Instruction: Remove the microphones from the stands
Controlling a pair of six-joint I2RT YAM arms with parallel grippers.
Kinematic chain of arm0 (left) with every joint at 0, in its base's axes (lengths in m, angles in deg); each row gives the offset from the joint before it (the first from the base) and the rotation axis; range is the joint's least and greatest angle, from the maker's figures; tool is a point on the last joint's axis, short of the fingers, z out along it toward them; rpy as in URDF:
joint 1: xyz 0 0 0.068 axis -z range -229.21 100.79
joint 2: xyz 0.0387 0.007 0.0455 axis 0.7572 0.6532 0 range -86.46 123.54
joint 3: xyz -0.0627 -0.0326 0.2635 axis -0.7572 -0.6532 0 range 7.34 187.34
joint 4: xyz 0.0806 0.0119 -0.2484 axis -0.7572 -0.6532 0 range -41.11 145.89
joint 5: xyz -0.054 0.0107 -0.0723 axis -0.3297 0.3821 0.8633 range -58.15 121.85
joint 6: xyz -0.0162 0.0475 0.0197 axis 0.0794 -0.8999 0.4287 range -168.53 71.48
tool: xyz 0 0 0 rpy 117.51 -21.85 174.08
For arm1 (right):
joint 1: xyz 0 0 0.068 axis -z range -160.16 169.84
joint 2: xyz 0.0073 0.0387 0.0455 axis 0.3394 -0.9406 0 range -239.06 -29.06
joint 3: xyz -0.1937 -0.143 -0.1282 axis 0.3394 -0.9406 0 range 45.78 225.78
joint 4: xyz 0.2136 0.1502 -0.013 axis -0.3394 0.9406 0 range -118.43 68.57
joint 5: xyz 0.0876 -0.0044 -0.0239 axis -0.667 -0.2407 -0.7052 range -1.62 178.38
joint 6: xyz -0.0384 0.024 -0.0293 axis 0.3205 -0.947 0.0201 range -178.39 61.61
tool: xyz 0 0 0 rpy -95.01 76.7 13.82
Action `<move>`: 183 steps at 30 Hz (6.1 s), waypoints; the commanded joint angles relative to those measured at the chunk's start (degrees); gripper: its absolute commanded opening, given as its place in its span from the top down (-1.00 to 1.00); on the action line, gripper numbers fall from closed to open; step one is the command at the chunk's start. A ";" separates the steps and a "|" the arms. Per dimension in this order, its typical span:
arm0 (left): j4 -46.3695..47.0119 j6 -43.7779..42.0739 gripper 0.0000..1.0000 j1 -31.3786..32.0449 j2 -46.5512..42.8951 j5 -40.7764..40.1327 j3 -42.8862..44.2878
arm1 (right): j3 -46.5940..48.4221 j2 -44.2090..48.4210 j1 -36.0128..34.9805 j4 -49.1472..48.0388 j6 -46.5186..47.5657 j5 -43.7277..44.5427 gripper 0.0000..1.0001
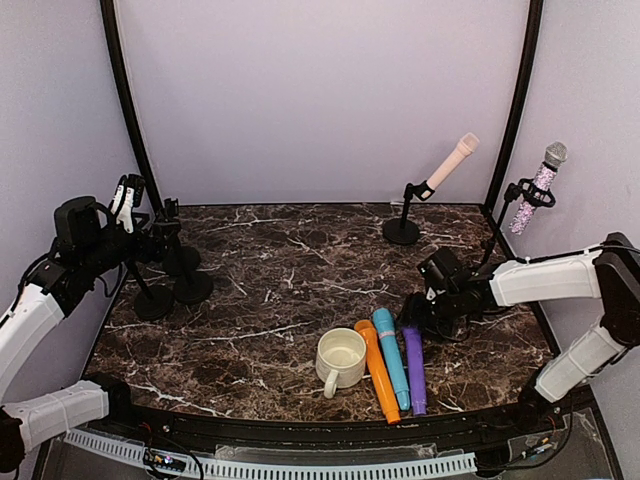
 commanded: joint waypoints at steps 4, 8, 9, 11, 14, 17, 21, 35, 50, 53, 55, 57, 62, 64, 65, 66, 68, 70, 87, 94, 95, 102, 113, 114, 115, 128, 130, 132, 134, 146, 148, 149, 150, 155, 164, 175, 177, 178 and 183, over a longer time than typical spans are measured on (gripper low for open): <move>1.33 -0.30 -0.78 -0.12 -0.72 0.48 -0.64 | 0.49 5.43 0.29 0.76 -0.11 4.02 -0.46; 1.42 -0.38 -0.78 -0.11 -0.99 0.03 -0.85 | 2.66 11.71 -0.22 4.65 0.50 6.95 -0.49; 1.44 -0.38 -0.78 -0.11 -1.01 0.05 -0.88 | 3.75 13.62 -0.50 5.72 0.88 8.16 -0.54; 1.54 -0.35 -0.78 -0.11 -0.96 0.02 -0.86 | 6.80 16.29 -0.77 8.14 2.32 10.58 -0.60; 1.43 -0.31 -0.77 -0.11 -0.58 0.01 -0.70 | 14.16 16.53 -0.77 13.02 5.39 15.61 -0.69; 1.31 -0.34 -0.78 -0.11 -0.40 -0.15 -0.65 | 22.63 12.68 -0.66 15.31 9.27 20.93 -0.80; 1.37 -0.49 -0.78 -0.11 -0.41 -0.45 -0.77 | 33.34 3.49 2.26 15.18 13.70 24.64 -0.93; 1.23 -0.78 -0.78 -0.11 0.19 -0.91 -0.60 | 56.88 -19.69 22.42 4.58 18.01 20.51 -0.97; 1.29 -1.31 -0.79 -0.11 1.70 -1.75 -0.34 | 61.64 -28.69 24.54 -1.54 21.80 22.74 -0.52; 1.29 -1.28 -0.79 -0.11 1.91 -1.56 -0.30 | 61.58 -29.12 24.54 -2.26 22.58 22.60 -0.43; 1.29 -1.27 -0.79 -0.11 1.96 -1.52 -0.29 | 61.56 -29.64 24.54 -2.86 23.03 22.00 -0.34; 1.32 -1.33 -0.79 -0.11 2.01 -1.61 -0.29 | 61.53 -30.17 24.60 -3.37 23.20 21.21 -0.24; 1.29 -1.42 -0.79 -0.11 2.05 -1.89 -0.29 | 61.33 -30.34 24.63 -5.10 23.17 19.74 0.02; 1.29 -1.44 -0.79 -0.11 2.05 -2.01 -0.29 | 61.31 -30.34 24.60 -5.44 23.73 19.34 0.10; 1.29 -1.49 -0.79 -0.11 2.05 -2.09 -0.29 | 61.40 -30.39 24.53 -5.58 23.98 19.21 0.15; 1.25 -1.51 -0.79 -0.11 2.05 -2.06 -0.29 | 61.42 -30.38 24.61 -5.59 24.32 18.92 0.20; 1.21 -1.53 -0.79 -0.11 1.98 -2.14 -0.29 | 61.27 -30.15 24.50 -5.83 24.96 18.12 0.32; 1.20 -1.58 -0.79 -0.11 1.97 -2.25 -0.29 | 60.61 -29.53 24.42 -6.12 25.20 17.32 0.44; 1.29 -1.49 -0.79 -0.11 1.41 -2.25 -0.42 | 55.22 -20.94 22.62 -3.49 23.71 15.46 0.26; 1.29 -1.44 -0.79 -0.11 1.20 -1.77 -0.31 | 58.92 -21.90 26.56 2.18 26.31 9.19 -0.64; 1.34 -1.44 -0.79 -0.11 1.18 -1.70 -0.30 | 59.76 -22.40 26.83 2.63 26.72 8.65 -0.71; 1.20 -1.61 -0.79 -0.11 1.09 -2.24 -0.29 | 65.61 -28.09 28.64 3.13 26.43 6.76 -0.88; 1.38 -1.71 -0.79 -0.11 1.48 -1.83 -0.21 | 66.94 -32.50 29.37 -1.23 24.55 10.45 -0.80; 1.38 -1.71 -0.79 -0.11 1.58 -1.80 -0.21 | 66.69 -32.80 29.38 -2.32 24.62 10.33 -0.75; 1.38 -1.71 -0.79 -0.07 1.64 -1.78 -0.25 | 66.38 -33.10 29.38 -3.20 24.66 10.31 -0.70; 1.60 -1.73 -0.79 -0.11 2.21 -2.00 -0.21 | 62.74 -31.76 29.08 -10.26 26.83 9.56 0.25; 1.63 -1.71 -0.79 -0.11 2.27 -1.96 -0.20 | 62.00 -30.50 28.67 -10.25 27.53 10.02 0.34; 1.64 -1.71 -0.79 -0.11 2.31 -1.93 -0.25 | 61.11 -28.98 28.16 -10.26 28.08 10.24 0.41; 1.64 -1.66 -0.79 -0.11 2.27 -1.76 -0.21 | 60.69 -27.42 27.43 -9.65 28.32 10.63 0.48; 1.90 -1.29 -0.79 -0.11 1.51 -0.97 -0.34 | 56.27 -17.72 18.89 -8.76 24.91 13.12 0.67; 1.97 -1.25 -0.79 -0.10 1.34 -0.78 -0.44 | 55.11 -16.50 16.60 -9.17 24.05 14.06 0.69; 2.03 -1.22 -0.79 -0.11 1.17 -0.68 -0.46 | 54.69 -15.88 15.32 -9.38 23.60 14.54 0.71; 2.06 -1.15 -0.79 -0.11 1.13 -0.70 -0.47 | 54.24 -15.35 14.09 -9.61 23.08 14.93 0.73; 2.00 -1.49 -0.77 -0.11 0.76 -0.34 -0.60 | 52.92 -14.18 6.32 -10.28 21.39 18.30 0.77; 2.08 -1.29 -0.76 -0.07 0.08 0.31 -0.99 | 48.81 -11.34 1.66 -10.60 19.93 23.85 0.69; 2.08 -0.87 -0.76 0.06 -0.41 1.10 -0.99 | 47.47 -6.82 1.74 -3.93 23.81 27.57 0.35; 2.02 -0.83 -0.76 0.06 -0.51 1.10 -1.00 | 47.45 -6.43 1.75 -3.28 23.78 27.92 0.29; 2.02 -0.83 -0.76 0.11 -0.50 1.07 -1.00 | 47.33 -6.31 1.78 -3.08 23.64 28.03 0.25; 1.99 -0.83 -0.76 0.15 -0.56 1.03 -1.00 | 46.96 -5.25 3.28 -0.67 22.73 27.53 -0.14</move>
